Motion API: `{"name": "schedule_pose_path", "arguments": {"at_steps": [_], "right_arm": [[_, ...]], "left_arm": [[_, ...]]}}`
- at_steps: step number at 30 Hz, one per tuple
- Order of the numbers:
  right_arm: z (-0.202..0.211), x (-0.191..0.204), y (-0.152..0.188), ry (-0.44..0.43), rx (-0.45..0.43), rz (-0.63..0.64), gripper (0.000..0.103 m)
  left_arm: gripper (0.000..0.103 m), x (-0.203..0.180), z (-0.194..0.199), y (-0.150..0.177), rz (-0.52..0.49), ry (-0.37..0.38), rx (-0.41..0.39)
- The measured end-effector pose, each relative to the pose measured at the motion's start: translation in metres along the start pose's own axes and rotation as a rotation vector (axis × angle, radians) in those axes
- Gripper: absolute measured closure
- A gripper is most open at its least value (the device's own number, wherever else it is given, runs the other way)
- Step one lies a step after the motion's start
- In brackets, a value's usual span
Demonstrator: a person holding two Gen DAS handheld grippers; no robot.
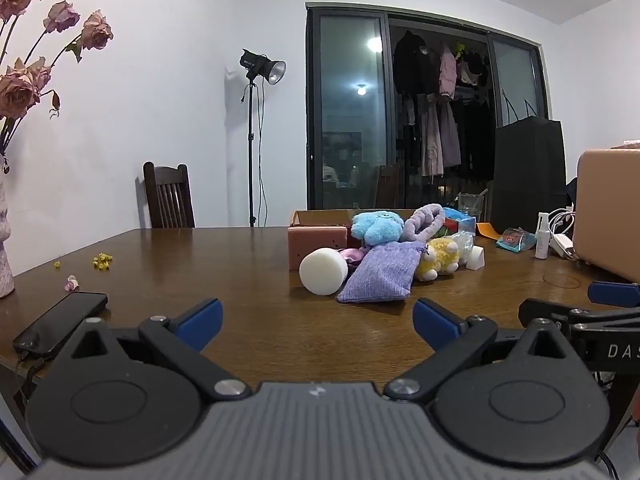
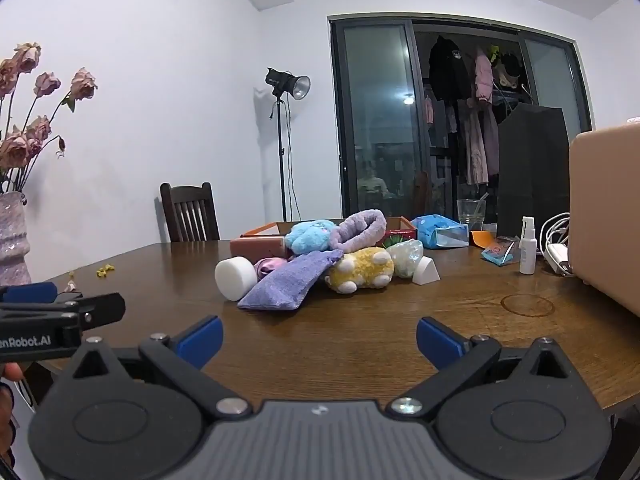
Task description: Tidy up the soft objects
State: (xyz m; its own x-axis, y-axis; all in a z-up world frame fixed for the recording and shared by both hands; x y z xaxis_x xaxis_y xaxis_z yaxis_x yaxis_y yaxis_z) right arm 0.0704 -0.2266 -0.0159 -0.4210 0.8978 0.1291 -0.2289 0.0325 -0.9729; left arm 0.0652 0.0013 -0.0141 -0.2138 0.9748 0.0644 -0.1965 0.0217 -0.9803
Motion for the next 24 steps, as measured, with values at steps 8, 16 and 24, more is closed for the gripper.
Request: {"name": "schedule_pose_path", "arguments": {"at_steps": [8,16,24], "right_arm": [[0.0003,0.0026,-0.0001,-0.003,-0.002,0.006,0.000],[0.0012,0.0026,-0.0006,-0.001,-0.005,0.006,0.000],[0.0012,0.0016,-0.0009,0.003,-0.007,0.005,0.000]], "left_arm": [[0.000,-0.0009,-0.0021,0.0001,-0.002,-0.001,0.001],[0.000,-0.0012,-0.0021,0.0001,-0.002,-0.001,0.000],[0.000,-0.0014,-0.0019,0.0000,-0.003,0.000,-0.001]]}}
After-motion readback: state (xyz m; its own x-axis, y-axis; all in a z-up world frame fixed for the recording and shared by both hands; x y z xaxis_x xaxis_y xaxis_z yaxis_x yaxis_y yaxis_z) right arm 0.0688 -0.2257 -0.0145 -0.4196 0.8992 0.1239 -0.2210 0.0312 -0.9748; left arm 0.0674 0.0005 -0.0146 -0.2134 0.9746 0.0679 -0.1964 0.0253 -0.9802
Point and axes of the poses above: each gripper's, at about its wrist camera, not at the fingertips, and z roughly against the way its jaws point, x to its left, y to its underside, the point moved 7 cm from there along -z, roughly the way its jaws point, and after that the axes turned 13 degrees about -y, right-handed, at the moved point
